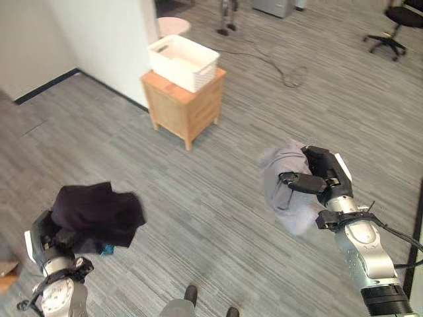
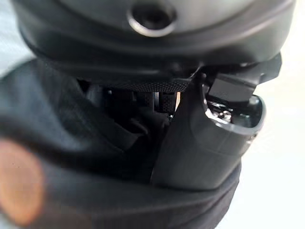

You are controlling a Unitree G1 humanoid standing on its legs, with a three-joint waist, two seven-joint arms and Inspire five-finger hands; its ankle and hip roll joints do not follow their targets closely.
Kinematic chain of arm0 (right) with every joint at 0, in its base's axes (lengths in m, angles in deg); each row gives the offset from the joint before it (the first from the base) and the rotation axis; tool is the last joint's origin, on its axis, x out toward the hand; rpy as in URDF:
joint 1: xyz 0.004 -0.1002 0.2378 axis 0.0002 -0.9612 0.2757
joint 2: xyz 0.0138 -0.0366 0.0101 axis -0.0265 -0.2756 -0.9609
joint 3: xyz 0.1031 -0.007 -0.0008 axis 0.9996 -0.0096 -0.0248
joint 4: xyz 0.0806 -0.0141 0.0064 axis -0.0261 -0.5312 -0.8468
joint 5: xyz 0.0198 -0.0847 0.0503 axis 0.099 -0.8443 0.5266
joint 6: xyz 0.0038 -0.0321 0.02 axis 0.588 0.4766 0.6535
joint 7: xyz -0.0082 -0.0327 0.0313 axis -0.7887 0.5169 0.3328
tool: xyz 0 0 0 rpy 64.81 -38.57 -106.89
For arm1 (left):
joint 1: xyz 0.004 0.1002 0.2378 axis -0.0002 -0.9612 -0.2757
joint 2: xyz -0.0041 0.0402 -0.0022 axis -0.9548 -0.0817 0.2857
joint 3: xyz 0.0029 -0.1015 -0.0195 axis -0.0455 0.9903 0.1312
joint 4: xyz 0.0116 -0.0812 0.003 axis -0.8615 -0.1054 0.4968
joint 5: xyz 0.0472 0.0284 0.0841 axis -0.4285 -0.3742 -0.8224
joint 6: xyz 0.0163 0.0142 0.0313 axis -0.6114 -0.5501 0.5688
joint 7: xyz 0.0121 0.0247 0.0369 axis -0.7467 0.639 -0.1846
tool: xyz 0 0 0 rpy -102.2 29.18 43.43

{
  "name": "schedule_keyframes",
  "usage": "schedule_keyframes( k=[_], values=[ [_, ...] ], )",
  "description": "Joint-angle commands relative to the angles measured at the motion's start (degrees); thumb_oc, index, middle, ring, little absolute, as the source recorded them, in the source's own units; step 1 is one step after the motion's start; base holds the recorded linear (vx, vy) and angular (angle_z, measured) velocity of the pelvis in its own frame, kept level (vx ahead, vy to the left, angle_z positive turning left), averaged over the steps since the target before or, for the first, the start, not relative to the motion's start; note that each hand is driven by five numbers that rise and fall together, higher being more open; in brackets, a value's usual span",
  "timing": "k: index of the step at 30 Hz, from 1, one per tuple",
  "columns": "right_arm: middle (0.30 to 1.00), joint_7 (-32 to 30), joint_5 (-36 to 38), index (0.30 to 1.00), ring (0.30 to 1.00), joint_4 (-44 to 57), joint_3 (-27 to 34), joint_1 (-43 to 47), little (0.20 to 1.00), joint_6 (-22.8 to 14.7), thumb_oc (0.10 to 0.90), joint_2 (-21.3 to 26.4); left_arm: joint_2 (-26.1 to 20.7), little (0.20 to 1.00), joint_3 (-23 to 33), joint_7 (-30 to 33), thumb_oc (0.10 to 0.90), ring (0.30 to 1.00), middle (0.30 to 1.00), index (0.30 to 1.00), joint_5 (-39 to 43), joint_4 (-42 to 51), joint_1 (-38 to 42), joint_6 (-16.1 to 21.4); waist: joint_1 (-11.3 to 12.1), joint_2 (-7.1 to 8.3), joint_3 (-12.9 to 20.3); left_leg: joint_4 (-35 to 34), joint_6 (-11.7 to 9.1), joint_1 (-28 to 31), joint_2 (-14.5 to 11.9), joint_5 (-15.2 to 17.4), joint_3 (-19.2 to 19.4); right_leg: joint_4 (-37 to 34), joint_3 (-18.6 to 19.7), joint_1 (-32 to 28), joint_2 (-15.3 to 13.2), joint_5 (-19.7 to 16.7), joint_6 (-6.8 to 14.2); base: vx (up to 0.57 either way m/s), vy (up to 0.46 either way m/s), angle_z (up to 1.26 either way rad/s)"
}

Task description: Pick up bed clothes into laundry basket.

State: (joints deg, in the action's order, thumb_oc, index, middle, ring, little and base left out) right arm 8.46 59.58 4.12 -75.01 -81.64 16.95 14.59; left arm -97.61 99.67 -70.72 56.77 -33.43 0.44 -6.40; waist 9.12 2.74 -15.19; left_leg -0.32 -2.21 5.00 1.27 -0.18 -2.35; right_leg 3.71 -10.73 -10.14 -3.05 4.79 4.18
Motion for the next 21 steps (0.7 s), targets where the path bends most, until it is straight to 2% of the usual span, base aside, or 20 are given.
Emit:
schedule_keyframes(
  k=[1,6,9,11,12,15,17,20,21],
  values=[
    [0.300,0.0,0.7,0.300,0.300,6.1,1.0,2.8,0.300,-4.3,0.400,-0.1,-4.5,0.300,-1.1,-2.7,0.400,0.300,0.300,0.300,-2.5,10.3,2.4,6.2,-1.1,0.84,7.3,7.2,0.6,-0.6,-4.3,8.6,2.5,5.8,-2.4,5.1,-6.8,3.7,2.8,0.05,0.004,0.09],
    [0.300,0.7,2.0,0.300,0.300,9.0,-0.5,-0.7,0.300,-4.5,0.400,-4.3,-6.6,0.300,-3.8,-2.9,0.400,0.300,0.300,0.300,-3.6,11.0,6.0,6.6,-3.1,0.35,6.7,6.7,0.5,-0.4,-4.6,8.5,3.9,5.0,-0.8,5.8,-6.4,3.4,2.8,0.02,0.021,-0.22],
    [0.300,0.8,0.9,0.300,0.300,10.2,-0.6,-2.0,0.300,-4.5,0.400,-4.9,-7.0,0.300,-5.9,-3.6,0.400,0.300,0.300,0.300,-1.9,10.8,9.0,7.1,-4.4,0.09,6.1,6.4,0.6,-0.5,-4.8,8.4,5.1,4.4,0.7,6.8,-6.1,2.8,3.0,0.00,0.049,-0.44],
    [0.300,-0.2,2.5,0.300,0.300,10.2,2.3,-2.9,0.300,-5.3,0.400,-5.1,-7.8,0.300,-6.6,-4.1,0.400,0.300,0.300,0.300,-2.0,11.3,10.4,7.5,-5.7,-0.01,5.5,6.3,0.8,-0.7,-4.7,8.7,6.0,4.2,2.0,7.7,-6.2,2.2,3.4,0.02,0.059,-0.47],
    [0.300,-0.1,2.6,0.300,0.300,10.3,2.4,-3.0,0.300,-5.3,0.400,-5.1,-7.9,0.300,-6.7,-4.1,0.400,0.300,0.300,0.300,-2.0,11.2,10.4,7.5,-5.6,0.02,5.5,6.3,0.8,-0.8,-4.7,8.7,6.1,4.2,2.1,7.8,-6.2,2.2,3.5,0.03,0.068,-0.40],
    [0.300,-2.4,5.4,0.300,0.300,10.4,7.9,-3.4,0.300,-7.1,0.400,-5.3,-9.0,0.300,-6.5,-4.7,0.400,0.300,0.300,0.300,-2.0,11.1,10.2,7.6,-6.8,-0.25,5.0,6.3,1.8,-0.8,-4.2,9.4,6.9,6.1,3.5,9.3,-6.7,1.8,4.3,0.05,0.107,-0.41],
    [0.300,-3.1,6.0,0.300,0.300,10.8,11.1,-3.6,0.300,-8.1,0.400,-5.5,-10.0,0.300,-5.7,-4.7,0.400,0.300,0.300,0.300,-2.8,10.8,9.9,7.4,-7.3,-0.60,4.4,6.2,2.8,-0.3,-3.6,10.2,7.7,10.4,5.0,11.5,-7.2,1.7,5.1,0.07,0.160,-0.23],
    [0.300,-3.0,4.8,0.300,0.300,12.0,14.1,-5.8,0.300,-8.0,0.400,-5.2,-11.1,0.300,-5.0,-4.5,0.400,0.300,0.300,0.300,-3.5,10.5,10.9,7.1,-8.8,-1.12,3.5,6.3,4.4,1.3,-2.4,11.5,8.1,21.7,6.7,15.1,-8.2,-1.7,6.9,0.11,0.189,-0.18],
    [0.300,-2.5,4.7,0.300,0.300,12.4,14.4,-6.6,0.300,-8.0,0.400,-5.3,-11.1,0.300,-5.3,-4.5,0.400,0.300,0.300,0.300,-4.1,11.3,11.2,7.0,-9.3,-1.33,3.1,6.4,4.8,1.9,-2.3,11.8,7.8,25.3,6.9,16.4,-8.0,-3.2,6.8,0.14,0.199,-0.06]
  ],
)
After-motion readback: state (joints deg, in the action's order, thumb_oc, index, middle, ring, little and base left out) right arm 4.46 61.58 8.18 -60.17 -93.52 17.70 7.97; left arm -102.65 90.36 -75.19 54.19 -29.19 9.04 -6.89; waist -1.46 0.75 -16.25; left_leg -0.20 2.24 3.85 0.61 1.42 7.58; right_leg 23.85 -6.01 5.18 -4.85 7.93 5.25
